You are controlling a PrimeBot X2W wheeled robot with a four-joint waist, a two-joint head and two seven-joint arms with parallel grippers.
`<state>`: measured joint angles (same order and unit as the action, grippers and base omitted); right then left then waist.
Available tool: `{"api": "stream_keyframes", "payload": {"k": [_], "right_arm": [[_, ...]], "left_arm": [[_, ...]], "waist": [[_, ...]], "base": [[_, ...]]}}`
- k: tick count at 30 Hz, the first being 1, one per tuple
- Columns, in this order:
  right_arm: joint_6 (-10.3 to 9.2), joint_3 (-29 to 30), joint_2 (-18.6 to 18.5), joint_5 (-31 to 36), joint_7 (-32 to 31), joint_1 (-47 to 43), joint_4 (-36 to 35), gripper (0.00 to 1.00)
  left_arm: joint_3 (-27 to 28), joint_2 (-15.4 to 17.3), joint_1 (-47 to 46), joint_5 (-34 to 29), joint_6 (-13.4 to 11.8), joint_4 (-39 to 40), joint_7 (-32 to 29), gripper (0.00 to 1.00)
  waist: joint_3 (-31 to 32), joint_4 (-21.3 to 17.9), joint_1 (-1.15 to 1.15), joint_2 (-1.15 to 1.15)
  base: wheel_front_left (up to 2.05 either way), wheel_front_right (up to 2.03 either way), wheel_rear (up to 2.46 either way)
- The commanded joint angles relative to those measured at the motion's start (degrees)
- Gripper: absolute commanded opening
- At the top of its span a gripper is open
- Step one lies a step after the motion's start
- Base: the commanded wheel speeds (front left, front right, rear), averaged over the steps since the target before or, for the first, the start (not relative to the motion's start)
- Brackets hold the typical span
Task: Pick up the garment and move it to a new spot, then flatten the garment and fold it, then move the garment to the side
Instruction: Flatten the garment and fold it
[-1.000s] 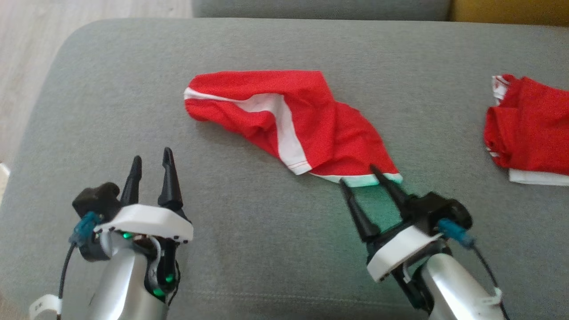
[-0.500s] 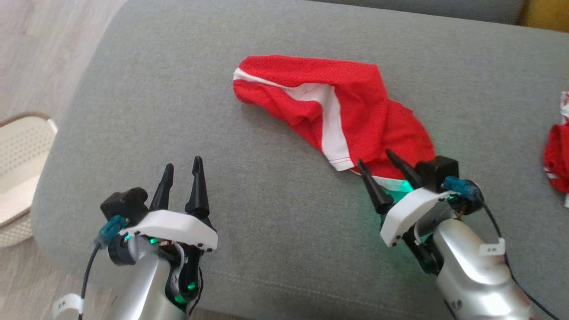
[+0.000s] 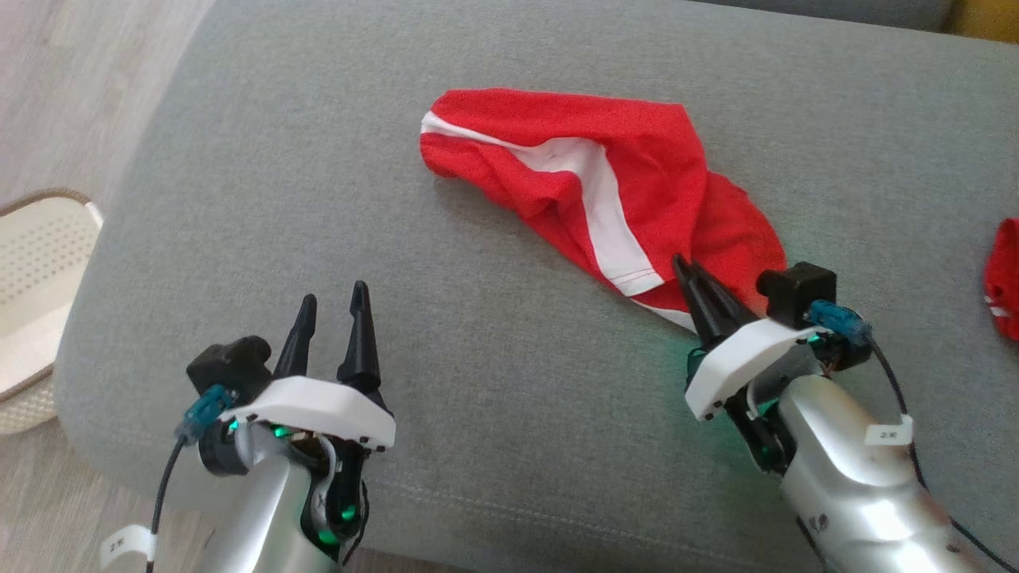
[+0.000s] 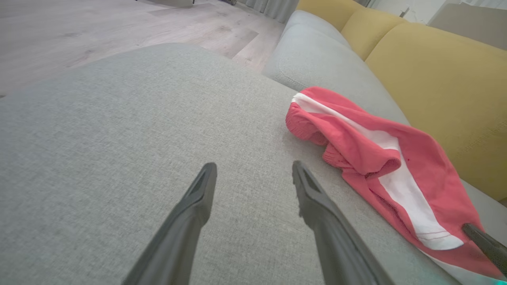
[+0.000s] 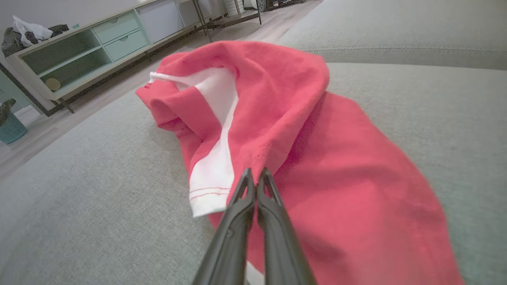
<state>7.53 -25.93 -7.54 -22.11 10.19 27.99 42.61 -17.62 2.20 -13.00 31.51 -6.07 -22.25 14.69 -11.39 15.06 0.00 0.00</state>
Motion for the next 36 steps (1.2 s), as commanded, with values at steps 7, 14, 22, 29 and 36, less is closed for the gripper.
{"api": "stream_keyframes", "payload": {"k": [7, 14, 22, 29, 36], "right_arm": [[-0.04, 0.32, -3.92, -1.39, 1.37, 0.4, -5.25, 0.0], [-0.04, 3.37, -13.34, -3.12, -3.35, -1.7, -11.05, 0.0], [-0.04, 3.13, -20.65, -7.06, -13.4, -3.51, -14.44, 0.0], [-0.04, 2.76, -22.31, -9.13, -16.11, -3.04, -13.47, 0.1], [-0.04, 5.28, -20.75, -5.74, -12.17, 0.79, -6.47, 1.0]], "left_arm": [[2.33, 0.68, -1.26, 0.23, 0.22, 1.44, 0.3, 1.0], [2.54, 0.68, -0.57, -0.04, 0.78, 0.78, 0.3, 1.0], [1.61, 0.68, -0.66, 0.0, 1.21, 0.41, 0.3, 1.0], [0.36, 0.68, -1.74, -0.3, 1.35, 0.41, 0.3, 1.0], [-0.41, 0.68, -2.88, -0.77, 1.32, 0.49, 0.3, 1.0]], "waist": [[1.89, -3.29, 0.0, 0.0], [4.06, -6.45, 0.0, 0.0], [4.29, -7.61, 0.0, 0.0], [2.15, -6.68, 0.0, 0.0], [0.34, -5.93, 0.0, 0.0]], "base": [[0.0, 0.0, 0.0], [0.0, 0.0, 0.0], [0.0, 0.0, 0.0], [0.0, 0.0, 0.0], [0.0, 0.0, 0.0]]}}
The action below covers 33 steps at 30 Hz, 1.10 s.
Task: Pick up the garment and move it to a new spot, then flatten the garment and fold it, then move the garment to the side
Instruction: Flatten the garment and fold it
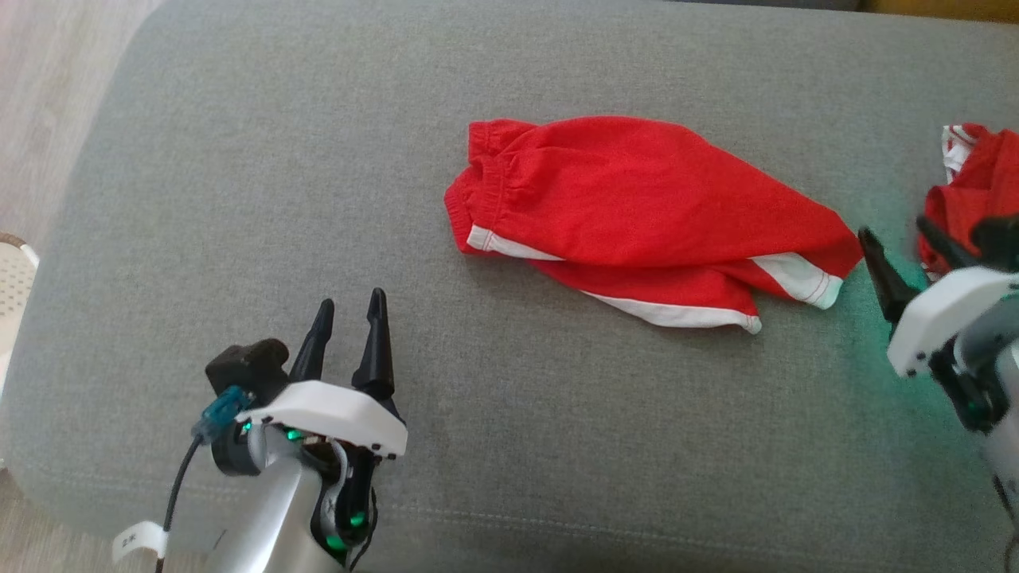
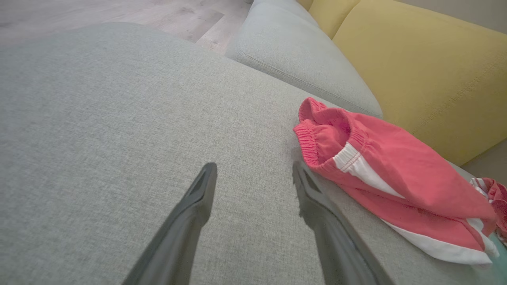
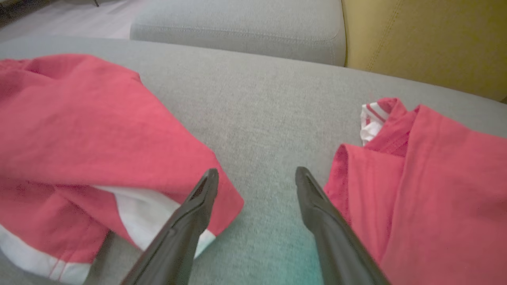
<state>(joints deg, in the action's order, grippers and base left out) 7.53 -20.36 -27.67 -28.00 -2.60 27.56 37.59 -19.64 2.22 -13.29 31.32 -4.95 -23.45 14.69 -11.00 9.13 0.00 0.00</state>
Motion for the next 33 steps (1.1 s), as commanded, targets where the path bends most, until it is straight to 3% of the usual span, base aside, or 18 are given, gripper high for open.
{"api": "stream_keyframes", "payload": {"k": [1, 8, 15, 21, 33], "right_arm": [[-0.04, 0.13, 0.1, 0.32, 1.41, 1.42, -0.69, 1.0], [-0.04, 5.38, 4.95, 1.07, 9.92, -0.47, 0.85, 1.0], [-0.04, 10.64, 11.53, -0.52, 15.68, -8.04, -4.9, 1.0], [-0.04, 12.96, 15.24, 1.75, 16.53, -12.23, -9.54, 1.0], [-0.04, 14.83, 16.99, 4.38, 14.21, -12.67, -13.87, 1.0]], "left_arm": [[1.56, 0.65, -2.69, -0.7, 0.27, 1.63, 0.3, 1.0], [2.02, 0.65, -2.94, -1.69, 1.11, 1.14, 0.3, 1.0], [3.23, 0.65, -2.35, -1.39, 3.38, 0.77, 0.3, 1.0], [3.49, 0.68, -3.78, -3.39, 5.62, -2.09, 0.3, 1.0], [0.43, 3.25, -13.83, -7.7, 9.18, -13.79, -1.01, 1.0]], "waist": [[-0.07, -0.09, 0.0, 0.0], [1.33, -2.44, 0.0, 0.0], [3.09, -6.11, 0.0, 0.0], [2.72, -9.12, 0.0, 0.0], [-0.08, -11.36, 0.0, 0.0]], "base": [[0.0, 0.0, 0.0], [0.0, 0.0, 0.0], [0.0, 0.0, 0.0], [0.0, 0.0, 0.0], [0.0, 0.0, 0.0]]}}
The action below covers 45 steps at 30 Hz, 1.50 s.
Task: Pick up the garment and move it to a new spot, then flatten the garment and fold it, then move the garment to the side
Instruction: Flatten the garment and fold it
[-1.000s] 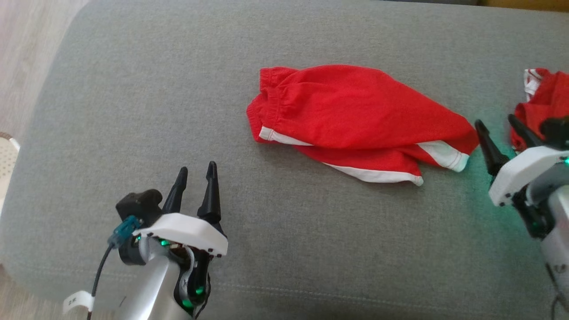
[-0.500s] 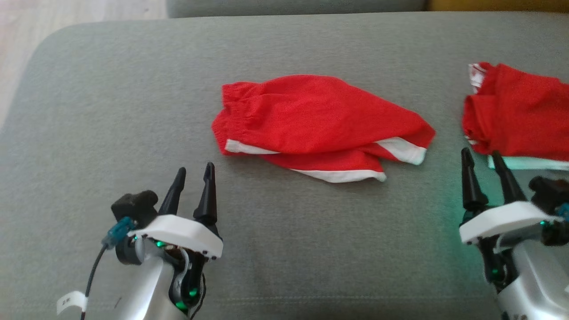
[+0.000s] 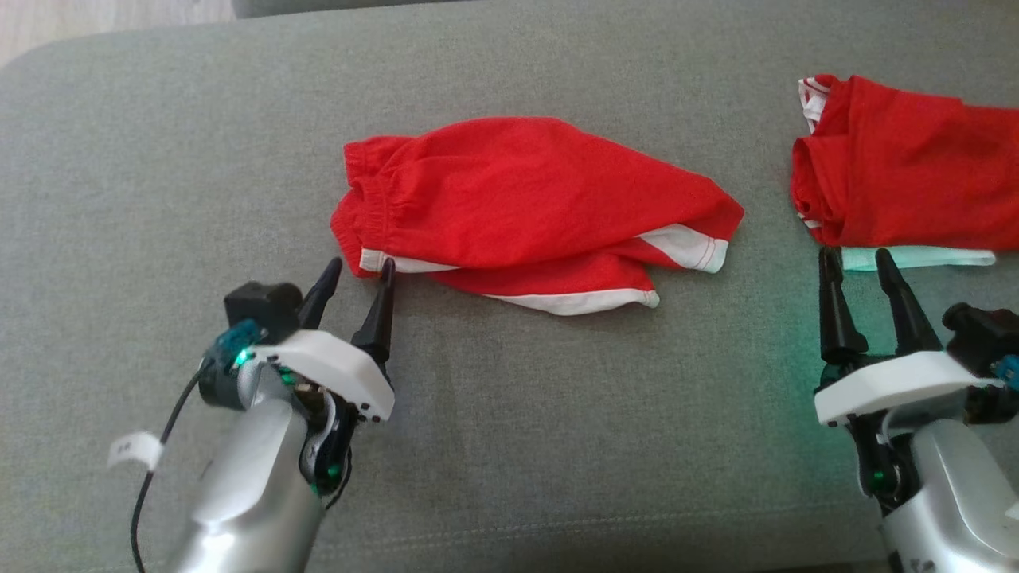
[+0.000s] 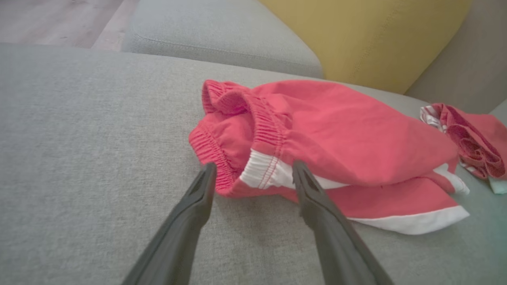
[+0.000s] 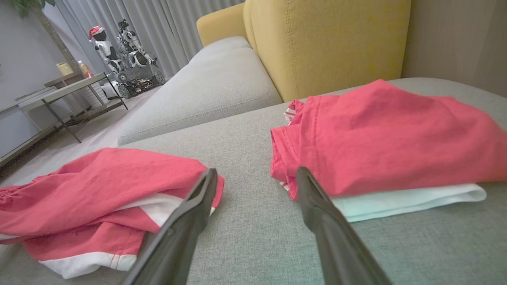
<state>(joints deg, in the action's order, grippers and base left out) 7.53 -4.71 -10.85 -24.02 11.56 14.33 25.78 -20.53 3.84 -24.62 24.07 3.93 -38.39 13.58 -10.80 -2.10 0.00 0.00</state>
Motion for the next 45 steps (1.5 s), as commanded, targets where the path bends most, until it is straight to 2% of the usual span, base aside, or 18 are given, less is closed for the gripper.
{"api": "stream_keyframes", "payload": {"k": [1, 12, 13, 15, 16, 23, 33, 42, 43, 44, 45], "right_arm": [[-0.04, -0.82, 0.17, 0.4, 0.05, 0.55, -2.06, 1.0], [-0.04, -0.81, 1.06, 1.55, -0.51, 1.03, -2.48, 1.0], [-0.04, -0.94, 1.15, 1.59, -0.59, 1.08, -2.36, 1.0], [-0.04, -1.3, 1.3, 1.65, -0.75, 1.24, -2.04, 1.0], [-0.04, -1.55, 1.37, 1.62, -0.83, 1.39, -1.87, 1.0], [-0.04, -5.35, 2.04, -0.55, -3.25, 3.41, 0.4, 1.0], [-0.04, -8.49, 2.99, -6.87, -7.99, 8.52, 8.75, 1.0], [-0.04, -11.14, 2.16, -10.94, -7.88, 11.5, 13.25, 1.0], [-0.04, -11.49, 2.05, -11.29, -7.78, 11.71, 13.53, 0.88], [-0.04, -11.92, 1.95, -11.63, -7.73, 11.9, 13.76, 0.44], [-0.04, -11.92, 1.95, -11.63, -7.73, 11.9, 13.76, 0.44]], "left_arm": [[1.32, 1.63, -2.5, -0.44, 0.3, 1.15, 0.1, 1.0], [-0.37, 1.97, -7.76, -0.75, 1.65, -4.84, 0.11, 1.0], [-0.47, 1.93, -7.91, -0.73, 1.72, -5.06, 0.21, 0.73], [-0.77, 1.83, -8.12, -0.65, 1.92, -5.31, 0.39, 0.03], [-0.91, 1.8, -8.21, -0.62, 2.02, -5.29, 0.49, 0.0], [-1.76, 1.55, -8.36, -0.17, 2.52, -3.83, 0.9, 0.0], [-3.07, 1.06, -8.6, 0.03, 2.55, -1.18, 1.07, 0.0], [-3.92, 0.73, -8.85, 0.22, 2.16, 0.24, 1.12, 0.0], [-3.98, 0.75, -8.91, 0.23, 2.13, 0.33, 1.12, 0.0], [-4.04, 0.78, -8.95, 0.22, 2.08, 0.42, 1.12, 0.0], [-4.04, 0.78, -8.95, 0.22, 2.08, 0.42, 1.12, 0.0]], "waist": [[-0.27, -0.12, 0.0, 0.0], [-1.38, -0.93, 0.0, 0.0], [-1.37, -0.95, 0.0, 0.0], [-1.33, -0.89, 0.0, 0.0], [-1.31, -0.82, 0.0, 0.0], [-1.4, 0.42, 0.0, 0.0], [-2.44, 2.99, 0.0, 0.0], [-3.11, 4.05, 0.0, 0.0], [-3.19, 4.08, 0.0, 0.0], [-3.25, 4.09, 0.0, 0.0], [-3.25, 4.09, 0.0, 0.0]], "base": [[0.0, 0.0, 0.0], [0.0, 0.0, 0.0], [0.0, 0.0, 0.0], [0.0, 0.0, 0.0], [0.0, 0.0, 0.0], [0.0, 0.0, 0.0], [0.0, 0.0, 0.0], [0.0, 0.0, 0.0], [0.0, 0.0, 0.0], [0.0, 0.0, 0.0], [0.0, 0.0, 0.0]]}}
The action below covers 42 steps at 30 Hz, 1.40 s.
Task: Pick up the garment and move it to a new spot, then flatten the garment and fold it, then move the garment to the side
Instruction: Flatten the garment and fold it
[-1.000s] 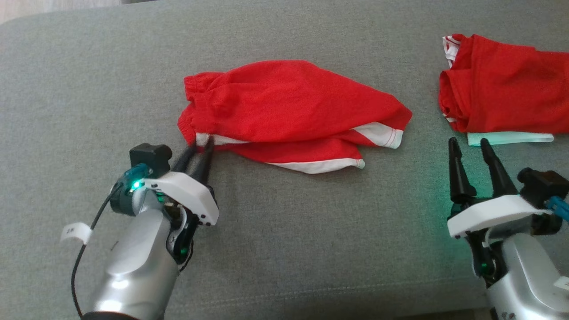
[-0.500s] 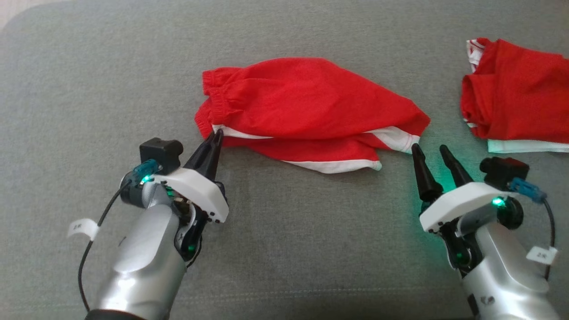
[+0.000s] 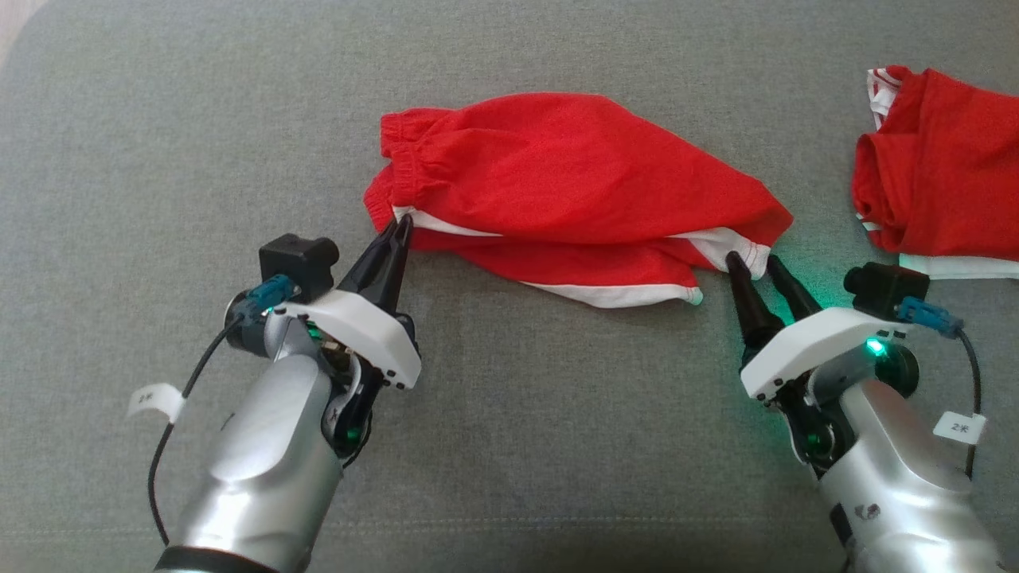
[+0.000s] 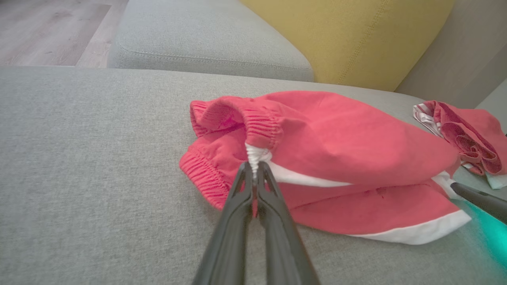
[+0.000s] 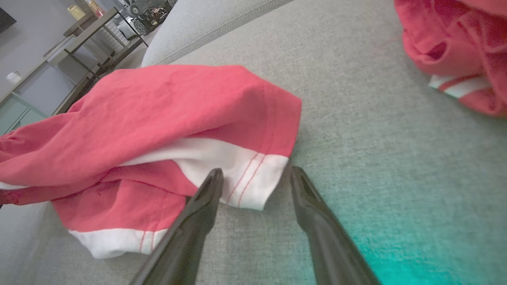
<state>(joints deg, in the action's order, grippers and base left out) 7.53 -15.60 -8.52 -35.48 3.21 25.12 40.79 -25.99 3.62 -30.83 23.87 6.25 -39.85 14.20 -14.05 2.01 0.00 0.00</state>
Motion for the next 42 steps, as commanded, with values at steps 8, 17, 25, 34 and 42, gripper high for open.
{"api": "stream_keyframes", "payload": {"k": [8, 17, 25, 34, 42], "right_arm": [[-0.04, -4.58, -2.74, -0.55, 4.08, 1.69, -0.44, 0.0], [-0.04, -7.36, -8.46, 8.6, 9.75, 1.64, -3.14, 0.0], [-0.04, -5.08, -13.62, 18.33, 11.32, 3.08, -13.04, 0.0], [-0.04, 1.86, -15.5, 24.57, 9.56, 3.16, -29.1, 0.0], [-0.04, 9.14, -14.35, 28.31, 3.08, 0.79, -42.77, 0.0]], "left_arm": [[1.15, 1.52, -2.52, 0.76, -0.61, 1.93, 0.52, 0.0], [0.99, 2.71, -1.07, 1.73, -0.49, 3.05, -0.15, 0.0], [1.35, 5.08, -0.02, 3.78, -0.09, 11.63, -3.67, 0.0], [3.84, 9.33, 1.7, 6.26, -3.61, 30.77, -13.15, 0.0], [5.5, 13.1, 1.97, 6.28, -8.34, 47.31, -22.65, 0.0]], "waist": [[0.83, -0.38, 0.0, 0.0], [4.86, -1.14, 0.0, 0.0], [11.27, -1.77, 0.0, 0.0], [16.73, -2.22, 0.0, 0.0], [16.93, -2.0, 0.0, 0.0]], "base": [[0.0, 0.0, 0.0], [0.0, 0.0, 0.0], [0.0, 0.0, 0.0], [0.0, 0.0, 0.0], [0.0, 0.0, 0.0]]}}
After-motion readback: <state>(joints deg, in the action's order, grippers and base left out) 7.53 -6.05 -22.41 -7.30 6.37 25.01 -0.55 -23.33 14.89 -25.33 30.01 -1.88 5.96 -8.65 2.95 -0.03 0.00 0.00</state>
